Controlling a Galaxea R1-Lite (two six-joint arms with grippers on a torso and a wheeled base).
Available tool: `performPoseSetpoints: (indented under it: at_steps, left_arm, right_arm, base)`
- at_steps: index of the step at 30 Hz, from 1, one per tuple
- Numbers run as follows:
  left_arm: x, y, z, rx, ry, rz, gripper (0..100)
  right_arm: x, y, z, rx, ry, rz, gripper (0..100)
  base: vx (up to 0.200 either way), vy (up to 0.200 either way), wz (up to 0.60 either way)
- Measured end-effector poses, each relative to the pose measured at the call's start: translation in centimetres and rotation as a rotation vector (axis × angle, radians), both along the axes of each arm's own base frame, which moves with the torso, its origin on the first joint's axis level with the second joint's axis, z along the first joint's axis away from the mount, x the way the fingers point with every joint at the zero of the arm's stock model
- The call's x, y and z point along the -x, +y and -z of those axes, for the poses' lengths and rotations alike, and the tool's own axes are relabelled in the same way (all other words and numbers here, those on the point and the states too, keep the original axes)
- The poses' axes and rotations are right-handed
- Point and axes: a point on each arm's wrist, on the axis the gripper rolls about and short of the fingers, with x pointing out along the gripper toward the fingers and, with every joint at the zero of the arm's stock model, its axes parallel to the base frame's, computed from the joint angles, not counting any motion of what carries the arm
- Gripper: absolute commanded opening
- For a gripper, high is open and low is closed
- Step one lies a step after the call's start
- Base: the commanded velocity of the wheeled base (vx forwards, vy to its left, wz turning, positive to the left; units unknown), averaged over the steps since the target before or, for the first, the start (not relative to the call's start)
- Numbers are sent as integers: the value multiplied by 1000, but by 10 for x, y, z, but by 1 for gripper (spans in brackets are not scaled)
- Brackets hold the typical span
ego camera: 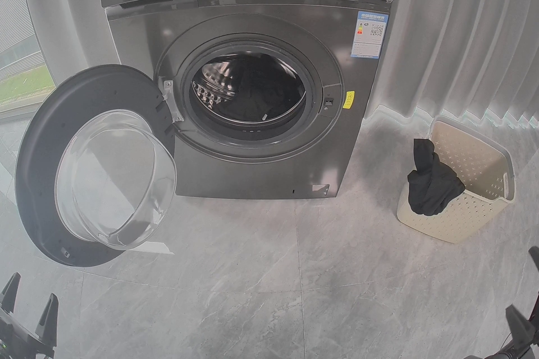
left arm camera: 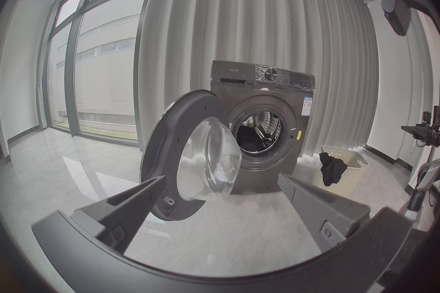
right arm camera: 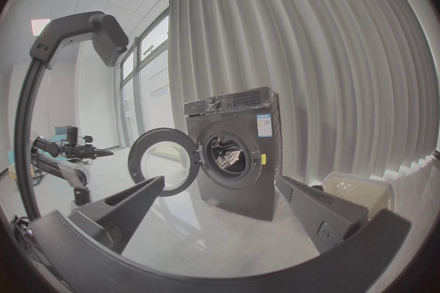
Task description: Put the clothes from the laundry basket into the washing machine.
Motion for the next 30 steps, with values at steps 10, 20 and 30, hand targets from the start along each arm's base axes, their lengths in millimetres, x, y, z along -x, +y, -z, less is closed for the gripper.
performPoseSetpoints:
  at_steps: [10,20,30]
  left_arm:
    - [1,0,9,-37,68,-16,100]
    - [2,0,11,-36,78,-19,100]
    - [2,1,11,-7,82,-28,100]
  right_arm:
    - [14,-2,31,24,88,112,100]
    - [13,-10,43,-49,176,491,100]
    - [14,-10,44,15,167,507,100]
  base:
    - [0,-80,0]
    - [0,-100,0]
    - [0,-120,0]
